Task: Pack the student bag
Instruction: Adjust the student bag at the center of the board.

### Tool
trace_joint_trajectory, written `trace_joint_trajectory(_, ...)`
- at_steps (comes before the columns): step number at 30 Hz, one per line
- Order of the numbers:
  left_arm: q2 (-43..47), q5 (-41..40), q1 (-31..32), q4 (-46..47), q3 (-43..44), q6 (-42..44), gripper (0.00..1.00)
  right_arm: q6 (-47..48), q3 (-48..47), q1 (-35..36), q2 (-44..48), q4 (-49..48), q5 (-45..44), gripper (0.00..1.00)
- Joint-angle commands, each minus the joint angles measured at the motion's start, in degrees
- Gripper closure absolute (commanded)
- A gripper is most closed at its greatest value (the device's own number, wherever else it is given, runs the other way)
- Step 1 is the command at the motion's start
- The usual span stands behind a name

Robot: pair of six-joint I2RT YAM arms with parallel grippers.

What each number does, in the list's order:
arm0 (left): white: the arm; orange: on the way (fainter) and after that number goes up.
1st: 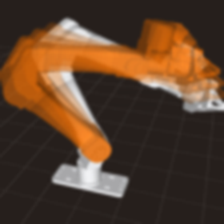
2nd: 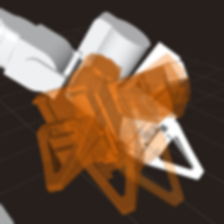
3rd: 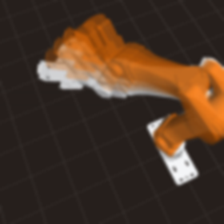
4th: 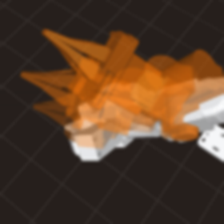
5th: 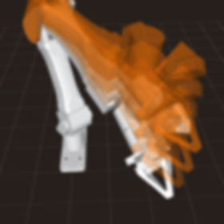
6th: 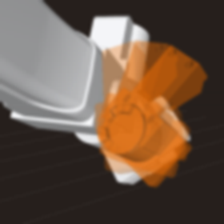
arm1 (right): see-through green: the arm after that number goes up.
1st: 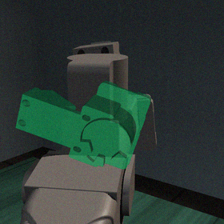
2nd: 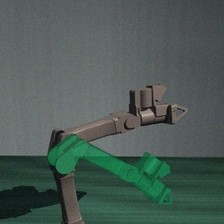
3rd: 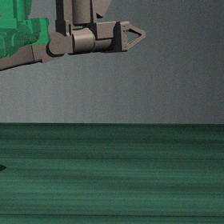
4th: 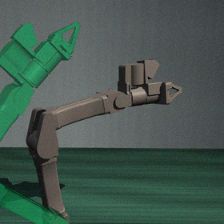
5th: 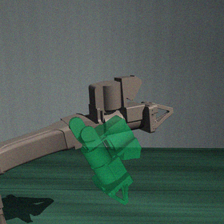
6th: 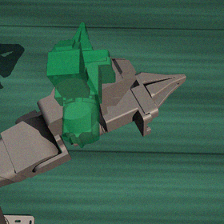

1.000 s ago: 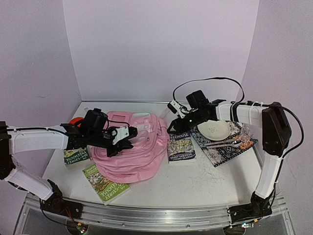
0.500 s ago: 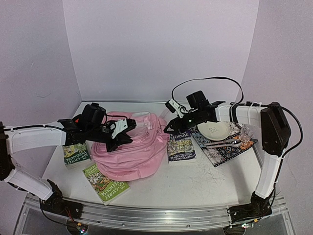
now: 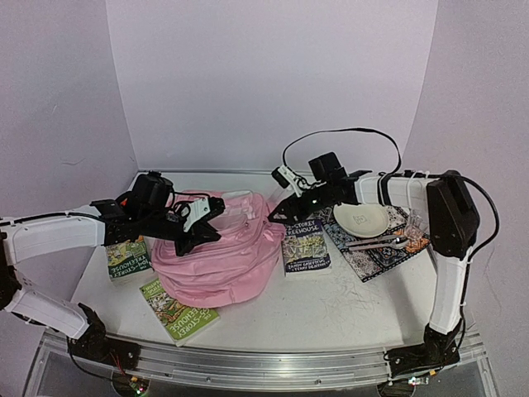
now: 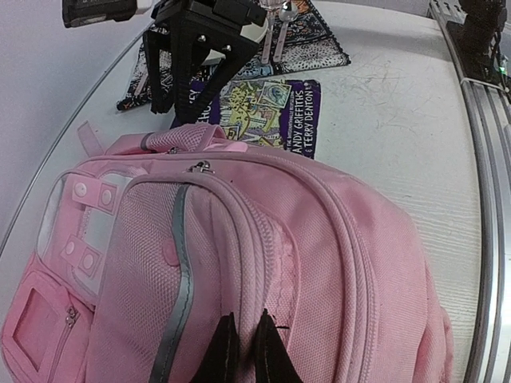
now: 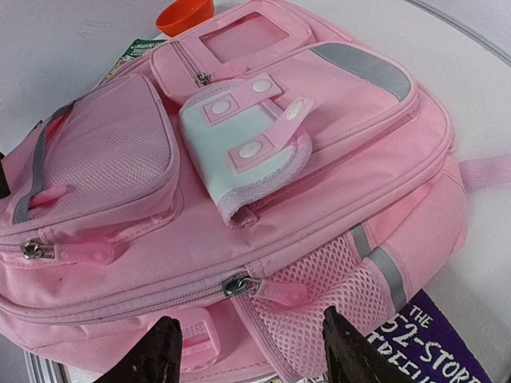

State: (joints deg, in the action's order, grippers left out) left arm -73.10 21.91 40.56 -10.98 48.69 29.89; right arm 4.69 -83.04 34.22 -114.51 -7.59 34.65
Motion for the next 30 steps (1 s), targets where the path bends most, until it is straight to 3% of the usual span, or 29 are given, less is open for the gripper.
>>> trace_joint_trajectory(1, 3.21, 3.03, -0.21, 5.64, 3.08, -1.73, 1.0, 0.38, -3.72, 0.3, -2.78, -0.23, 4.34, 0.38)
trace_joint_trajectory(23, 1.67, 3.55, -0.21, 5.93, 4.84, -6.71, 1.0, 2.06, -6.41, 1.92, -9.71, -0.14, 12.41, 0.35)
trace_joint_trajectory(30, -2.14, -7.77, -0.21, 5.97, 9.21, -17.85, 1.0, 0.47, -3.54, 1.91, -3.55, -0.19, 4.61, 0.35)
